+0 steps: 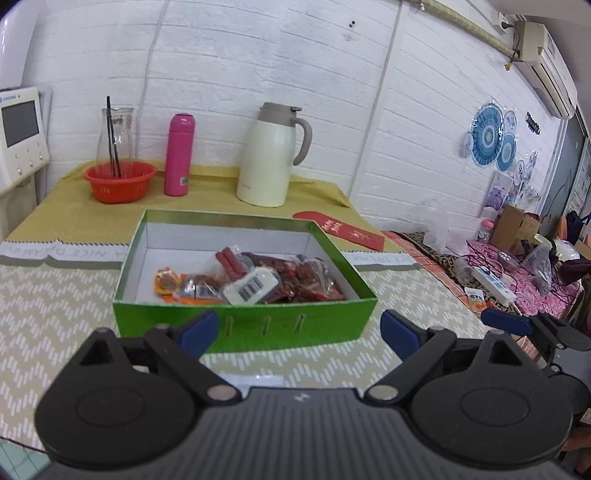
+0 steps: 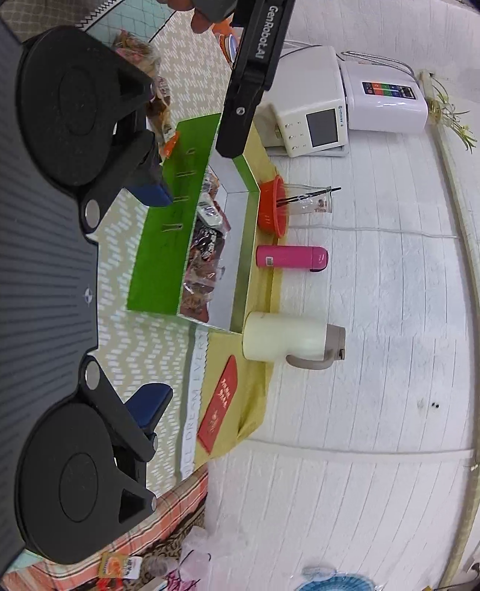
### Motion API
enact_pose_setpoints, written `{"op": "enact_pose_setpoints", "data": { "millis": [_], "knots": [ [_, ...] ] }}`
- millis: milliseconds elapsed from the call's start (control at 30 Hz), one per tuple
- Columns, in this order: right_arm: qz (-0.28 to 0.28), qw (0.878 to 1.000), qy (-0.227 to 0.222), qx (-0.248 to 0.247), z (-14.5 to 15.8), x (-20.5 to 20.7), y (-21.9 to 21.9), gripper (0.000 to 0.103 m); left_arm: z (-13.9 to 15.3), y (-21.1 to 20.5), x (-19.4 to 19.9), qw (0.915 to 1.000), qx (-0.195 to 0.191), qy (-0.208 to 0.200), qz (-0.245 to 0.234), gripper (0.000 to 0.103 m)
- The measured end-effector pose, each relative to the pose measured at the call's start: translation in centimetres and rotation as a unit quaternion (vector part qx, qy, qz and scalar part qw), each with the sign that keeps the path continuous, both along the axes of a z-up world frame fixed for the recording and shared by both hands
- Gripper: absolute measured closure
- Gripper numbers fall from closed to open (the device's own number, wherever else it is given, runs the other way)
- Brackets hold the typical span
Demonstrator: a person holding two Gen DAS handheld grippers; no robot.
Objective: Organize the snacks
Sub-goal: 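Grasp the orange chip bag on the table with both grippers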
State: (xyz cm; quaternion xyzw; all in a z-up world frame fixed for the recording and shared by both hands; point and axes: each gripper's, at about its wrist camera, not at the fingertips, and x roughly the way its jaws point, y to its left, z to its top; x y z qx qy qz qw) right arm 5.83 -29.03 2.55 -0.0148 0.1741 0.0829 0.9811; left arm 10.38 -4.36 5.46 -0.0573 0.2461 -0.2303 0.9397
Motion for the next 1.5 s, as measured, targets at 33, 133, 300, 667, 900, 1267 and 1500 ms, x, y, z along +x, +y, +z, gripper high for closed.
{"op": "enact_pose_setpoints", "data": {
  "millis": [33,133,300,667,900,1267,1500],
  "knots": [
    [-0.004,1.000,0.010,0.001,-0.6,-0.4,-0.3,0.000,-0.4,0.0,-0.6,1.0000,-0.001,0.003,0.000,0.010],
    [-0.013,0.999,0.041,-0.004,-2.5,-1.2,-0.6,0.000,-1.9,0.2,-2.2,0.9995,-0.015,0.025,-0.013,0.010],
    [-0.026,0.997,0.071,0.007,-4.3,-2.0,-0.9,0.000,-3.5,0.8,-4.4,0.9987,-0.018,0.042,-0.022,0.010],
    [0.001,0.994,0.114,0.001,-6.0,-2.3,0.2,0.000,-4.4,-0.4,-5.3,0.9948,-0.017,0.062,-0.079,0.010],
    [0.071,0.993,0.092,-0.027,-6.1,-4.8,1.3,0.000,-6.8,-3.9,-3.8,0.9856,-0.005,0.102,-0.134,0.010],
    [0.034,0.994,0.108,0.003,-6.3,-6.0,0.6,0.000,-8.9,-6.4,-1.3,0.9762,-0.005,0.143,-0.163,0.064],
    [0.022,0.987,0.140,0.078,-6.1,-5.9,0.2,0.000,-8.9,-6.2,-1.6,0.9747,-0.008,0.140,-0.174,0.063]
  ]
}}
